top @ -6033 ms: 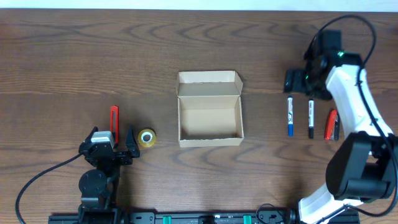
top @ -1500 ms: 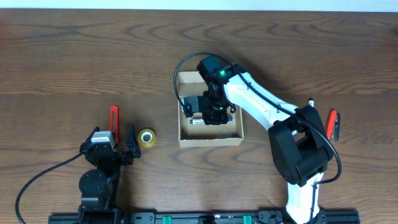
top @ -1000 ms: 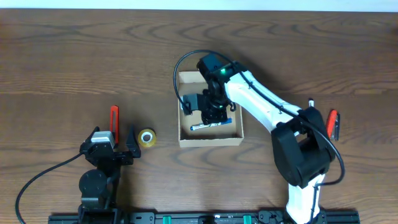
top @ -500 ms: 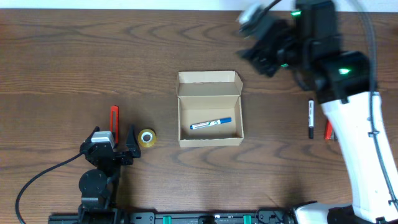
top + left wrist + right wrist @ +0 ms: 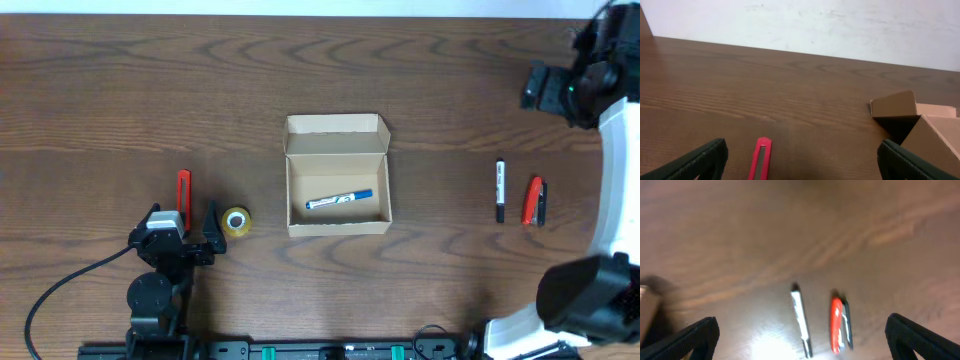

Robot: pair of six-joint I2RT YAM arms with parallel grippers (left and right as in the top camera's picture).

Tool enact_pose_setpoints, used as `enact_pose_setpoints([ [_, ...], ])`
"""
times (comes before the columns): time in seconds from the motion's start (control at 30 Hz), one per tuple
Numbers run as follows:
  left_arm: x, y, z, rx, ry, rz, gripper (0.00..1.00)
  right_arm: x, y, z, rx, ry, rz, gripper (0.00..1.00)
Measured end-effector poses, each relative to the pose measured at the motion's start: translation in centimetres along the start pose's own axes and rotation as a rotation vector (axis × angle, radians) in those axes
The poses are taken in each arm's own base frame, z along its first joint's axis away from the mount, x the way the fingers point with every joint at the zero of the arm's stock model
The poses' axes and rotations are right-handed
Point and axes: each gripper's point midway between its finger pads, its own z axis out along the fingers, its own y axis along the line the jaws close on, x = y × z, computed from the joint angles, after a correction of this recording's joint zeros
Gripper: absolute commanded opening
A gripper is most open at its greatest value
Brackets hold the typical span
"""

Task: Pack container
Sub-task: 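Move the right gripper back over the black-capped marker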

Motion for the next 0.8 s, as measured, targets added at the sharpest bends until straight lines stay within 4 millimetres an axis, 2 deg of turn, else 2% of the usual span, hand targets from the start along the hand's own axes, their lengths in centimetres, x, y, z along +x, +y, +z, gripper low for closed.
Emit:
enact_pose_setpoints([
  [0.07,0.0,0.0,0.0,0.000,0.000,0.000,0.96,0.7,-0.6,1.9,0.009,0.053,0.011,0.99],
  [0.17,0.0,0.0,0.0,0.000,0.000,0.000,0.95,2.5,-0.3,4.9,0.005,0.129,0.006,0.99],
  [0.3,0.0,0.0,0.0,0.000,0.000,0.000,0.95,5.8,0.2,8.7,-0.024,0.206,0.004,0.99],
  [0.37,0.0,0.0,0.0,0.000,0.000,0.000,0.95,8.1,0.4,10.2,-0.037,0.257,0.006,0.99],
  [0.53,0.0,0.0,0.0,0.000,0.000,0.000,0.95,13.1,0.4,12.5,-0.048,0.368,0.009,0.99],
  [0.67,0.0,0.0,0.0,0.000,0.000,0.000,0.95,14.3,0.4,13.0,-0.050,0.391,0.008,0.98],
  [0.8,0.0,0.0,0.0,0.000,0.000,0.000,0.96,14.4,0.5,13.3,-0.053,0.384,0.004,0.97],
])
